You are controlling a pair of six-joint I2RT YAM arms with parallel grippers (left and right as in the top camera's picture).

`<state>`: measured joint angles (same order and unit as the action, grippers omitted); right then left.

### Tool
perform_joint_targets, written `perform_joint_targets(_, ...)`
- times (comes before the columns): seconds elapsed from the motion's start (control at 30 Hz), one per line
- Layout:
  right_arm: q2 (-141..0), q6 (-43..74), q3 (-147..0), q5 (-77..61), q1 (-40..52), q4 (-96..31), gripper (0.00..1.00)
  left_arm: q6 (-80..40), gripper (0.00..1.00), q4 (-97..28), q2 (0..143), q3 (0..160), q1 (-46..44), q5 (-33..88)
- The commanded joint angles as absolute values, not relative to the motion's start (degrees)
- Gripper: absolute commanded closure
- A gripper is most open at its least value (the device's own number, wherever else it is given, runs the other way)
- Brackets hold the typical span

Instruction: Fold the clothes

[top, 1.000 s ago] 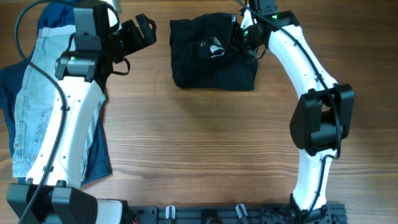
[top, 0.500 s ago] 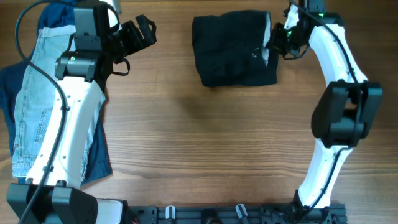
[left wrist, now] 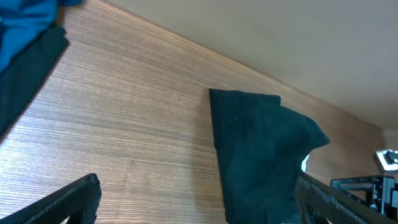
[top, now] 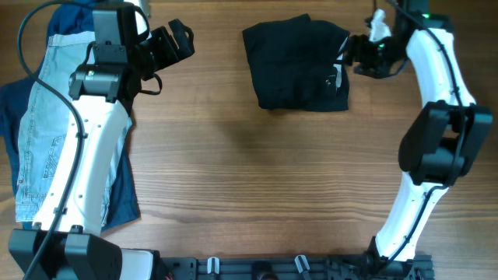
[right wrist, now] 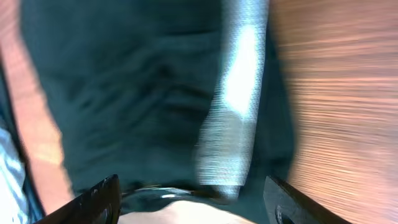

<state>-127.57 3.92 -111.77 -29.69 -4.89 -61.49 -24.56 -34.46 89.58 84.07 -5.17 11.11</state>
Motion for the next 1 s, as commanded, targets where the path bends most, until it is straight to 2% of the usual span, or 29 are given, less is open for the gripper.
perform_joint_targets(0.0,-127.2,1.6,-110.8,-31.3,-1.1,-58.8,0.35,-24.2,0.0,-35.0,90.8,84.4,-5.0,10.4)
perform_joint_targets(0.17,-127.7,4.7,-107.1,-18.8,0.6,-54.7,0.49,-24.2,0.0,-35.2,91.4,84.4,-5.0,10.4)
perform_joint_targets(0.33,-127.7,4.7,-107.1,-15.2,0.6,-54.9,0.46,-24.2,0.0,-35.2,91.4,84.4,-5.0,10.4)
perform_joint_targets(0.43,-127.7,4.6,-105.4,-15.5,0.8,-54.4,0.52,-24.2,0.0,-35.2,91.4,84.4,-5.0,10.4)
perform_joint_targets(0.5,-127.8,4.5,-103.6,-15.5,0.8,-53.8,0.63,-24.2,0.0,-35.2,91.4,84.4,-5.0,10.4)
perform_joint_targets(0.53,-127.8,3.6,-102.1,-17.2,0.8,-53.7,0.8,-24.2,0.0,-35.2,91.4,84.4,-5.0,10.4)
perform_joint_targets(0.6,-127.8,3.0,-102.0,-19.0,0.8,-53.6,0.96,-24.2,0.0,-35.2,91.4,84.4,-5.0,10.4)
perform_joint_targets(0.8,-127.1,1.6,-103.8,-11.8,-4.3,-54.2,0.96,-24.2,0.0,-35.2,91.4,84.4,-5.0,10.4)
perform_joint_targets(0.97,-128.7,1.7,-97.9,-14.3,-4.7,-49.1,0.96,-24.2,0.0,-35.2,91.5,84.4,-5.0,10.4)
